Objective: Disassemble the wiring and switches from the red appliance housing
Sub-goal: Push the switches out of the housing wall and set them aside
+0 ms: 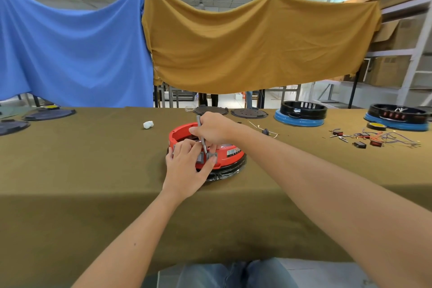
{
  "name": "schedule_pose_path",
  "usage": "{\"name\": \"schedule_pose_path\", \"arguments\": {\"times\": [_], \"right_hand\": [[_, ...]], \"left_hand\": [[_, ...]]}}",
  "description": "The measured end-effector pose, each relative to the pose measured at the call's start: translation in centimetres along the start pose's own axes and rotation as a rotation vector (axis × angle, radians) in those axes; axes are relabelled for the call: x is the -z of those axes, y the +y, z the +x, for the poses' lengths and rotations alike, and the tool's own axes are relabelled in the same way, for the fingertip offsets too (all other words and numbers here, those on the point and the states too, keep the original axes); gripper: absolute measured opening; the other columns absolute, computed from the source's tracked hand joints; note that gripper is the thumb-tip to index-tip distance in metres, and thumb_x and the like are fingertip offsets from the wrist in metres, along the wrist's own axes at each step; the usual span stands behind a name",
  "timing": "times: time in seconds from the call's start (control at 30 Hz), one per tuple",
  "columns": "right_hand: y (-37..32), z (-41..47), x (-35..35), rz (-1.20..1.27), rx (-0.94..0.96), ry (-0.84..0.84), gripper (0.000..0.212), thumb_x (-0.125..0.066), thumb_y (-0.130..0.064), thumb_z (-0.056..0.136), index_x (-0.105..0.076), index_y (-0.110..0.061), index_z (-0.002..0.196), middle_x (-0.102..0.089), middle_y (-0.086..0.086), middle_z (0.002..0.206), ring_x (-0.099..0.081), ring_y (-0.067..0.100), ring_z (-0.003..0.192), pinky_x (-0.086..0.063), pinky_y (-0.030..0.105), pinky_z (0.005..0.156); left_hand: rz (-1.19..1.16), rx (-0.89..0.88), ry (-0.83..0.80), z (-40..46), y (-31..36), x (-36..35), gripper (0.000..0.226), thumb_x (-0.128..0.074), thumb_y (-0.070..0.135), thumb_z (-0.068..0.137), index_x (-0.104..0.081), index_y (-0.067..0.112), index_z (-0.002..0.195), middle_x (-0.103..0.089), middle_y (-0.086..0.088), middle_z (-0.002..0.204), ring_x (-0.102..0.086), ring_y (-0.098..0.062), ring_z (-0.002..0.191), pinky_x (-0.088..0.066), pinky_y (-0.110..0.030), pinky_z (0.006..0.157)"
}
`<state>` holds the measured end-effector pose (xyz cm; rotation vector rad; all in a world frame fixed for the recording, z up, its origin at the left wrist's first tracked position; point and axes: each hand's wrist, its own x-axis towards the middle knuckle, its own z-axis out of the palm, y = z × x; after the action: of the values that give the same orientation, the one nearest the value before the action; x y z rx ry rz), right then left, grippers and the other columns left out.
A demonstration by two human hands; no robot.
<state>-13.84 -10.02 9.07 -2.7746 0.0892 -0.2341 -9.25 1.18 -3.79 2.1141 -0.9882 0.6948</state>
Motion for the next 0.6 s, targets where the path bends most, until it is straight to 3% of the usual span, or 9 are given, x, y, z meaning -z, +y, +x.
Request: {"name": "schedule_pose_path", "arguments": {"times": [0.13, 0.3, 0.4, 0.6], "right_hand": [[0.6, -0.5, 0.0, 0.168, -0.030, 0.030, 0.041, -0.049, -0.034, 0.104, -0.060, -0.005, 0.077, -0.065, 0.006, 0.063, -0.068, 0.015, 0.051, -0.061, 0.033, 0.066], [2.6, -2.3, 0.0, 0.393, -0.017, 0.216, 0.033, -0.051, -0.033, 0.104, -0.057, -0.009, 0.082, -0.062, 0.005, 0.064, -0.060, 0.006, 0.047, -0.053, 0.020, 0.049], [3.6, -3.1, 0.2, 0.396, -0.010, 0.241, 0.034, -0.052, -0.033, 0.104, -0.060, -0.004, 0.089, -0.065, 0.008, 0.067, -0.064, 0.013, 0.056, -0.062, 0.032, 0.062], [3.7, -3.5, 0.1, 0.409, 0.014, 0.228, 0.032, -0.056, -0.033, 0.102, -0.061, -0.001, 0.101, -0.067, 0.006, 0.070, -0.065, 0.019, 0.064, -0.062, 0.046, 0.076]], "left_hand": [[0.013, 0.000, -0.002, 0.0, 0.1, 0.1, 0.052, -0.034, 0.065, 0.087, -0.060, 0.027, 0.113, -0.044, 0.012, 0.107, -0.037, -0.011, 0.114, -0.033, -0.058, 0.105], [-0.020, -0.001, 0.005, -0.1, 0.3, 0.3, 0.050, -0.036, 0.063, 0.087, -0.060, 0.027, 0.111, -0.046, 0.012, 0.110, -0.037, -0.011, 0.115, -0.031, -0.060, 0.106], [-0.023, 0.003, -0.005, -0.1, 0.4, 0.4, 0.051, -0.034, 0.064, 0.086, -0.059, 0.028, 0.112, -0.046, 0.013, 0.110, -0.037, -0.010, 0.115, -0.029, -0.059, 0.108], [-0.144, 0.013, -0.009, -0.3, 0.4, 0.7, 0.043, -0.034, 0.053, 0.087, -0.052, 0.030, 0.118, -0.049, 0.015, 0.117, -0.035, -0.006, 0.117, -0.026, -0.058, 0.110]]}}
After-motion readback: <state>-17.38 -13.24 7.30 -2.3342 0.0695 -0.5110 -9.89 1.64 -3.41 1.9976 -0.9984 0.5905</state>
